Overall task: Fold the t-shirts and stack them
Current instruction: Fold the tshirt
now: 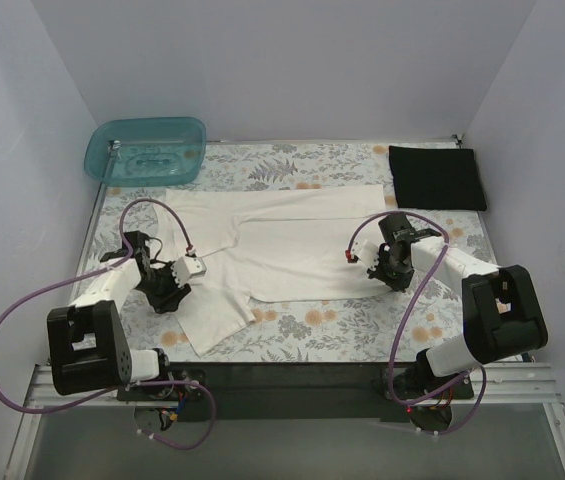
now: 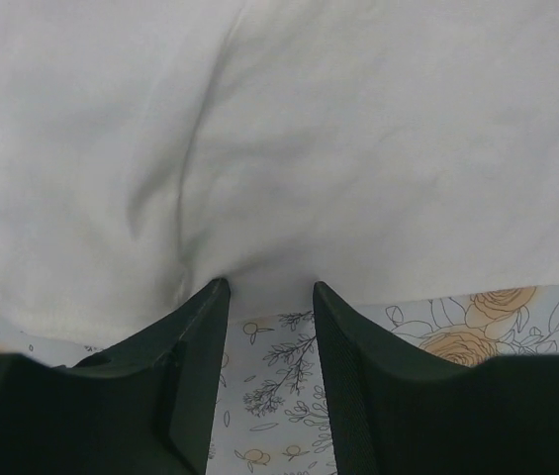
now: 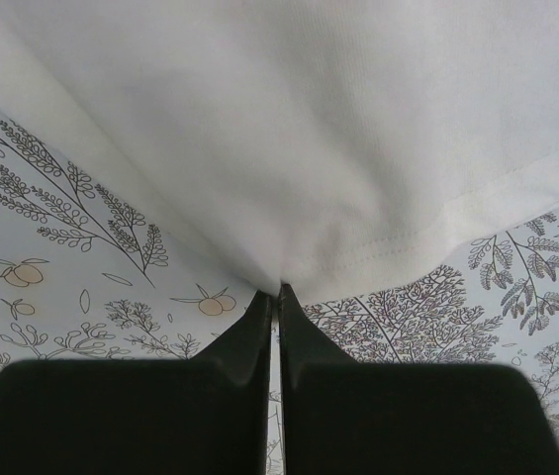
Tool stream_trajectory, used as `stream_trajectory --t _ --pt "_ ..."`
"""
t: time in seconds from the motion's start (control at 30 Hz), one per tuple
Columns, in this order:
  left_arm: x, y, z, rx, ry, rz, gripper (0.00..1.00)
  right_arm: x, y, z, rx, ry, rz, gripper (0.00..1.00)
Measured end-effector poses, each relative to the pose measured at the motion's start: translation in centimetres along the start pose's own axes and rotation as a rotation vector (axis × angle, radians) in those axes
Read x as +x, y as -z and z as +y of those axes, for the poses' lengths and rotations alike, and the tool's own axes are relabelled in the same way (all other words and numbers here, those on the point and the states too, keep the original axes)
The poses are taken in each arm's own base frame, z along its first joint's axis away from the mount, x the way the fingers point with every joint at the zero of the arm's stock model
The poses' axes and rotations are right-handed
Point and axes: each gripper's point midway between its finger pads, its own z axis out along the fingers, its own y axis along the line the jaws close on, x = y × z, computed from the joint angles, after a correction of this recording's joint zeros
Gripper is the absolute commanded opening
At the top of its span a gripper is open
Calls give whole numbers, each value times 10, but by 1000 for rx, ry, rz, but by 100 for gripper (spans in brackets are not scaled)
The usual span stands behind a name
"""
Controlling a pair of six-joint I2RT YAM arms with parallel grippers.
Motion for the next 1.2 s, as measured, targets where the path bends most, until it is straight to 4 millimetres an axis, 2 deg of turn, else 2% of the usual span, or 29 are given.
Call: stream_trajectory --t 0.1,0.17,0.3,0.4,0.53,0.6,0.7,0.87,1.0,1.2 --pt "-1 -2 5 -29 -17 -3 27 0 0 0 -1 -2 2 1" --pt "-2 -2 7 -48 -26 -5 14 0 0 0 -2 -4 2 1" --pt "-2 -1 8 -66 -47 -8 1 0 0 0 -2 -4 3 1" --pt "-1 1 5 -62 -53 -1 0 0 1 0 -3 -4 2 1" --pt "5 7 -15 -2 -29 27 0 -1 4 3 -14 -6 -9 1" --pt "5 15 -23 19 -19 35 0 0 8 5 -14 -7 -17 1" --pt "-2 32 -26 13 -18 31 0 0 21 6 2 -7 -46 1" --pt "-18 60 -14 -9 10 -3 0 3 34 7 11 -4 -69 1" --pt "-29 68 -1 -2 40 -24 0 4 38 3 -7 -7 -61 1" --pt "-44 70 23 10 86 -50 0 -11 42 -26 -6 -18 -68 1"
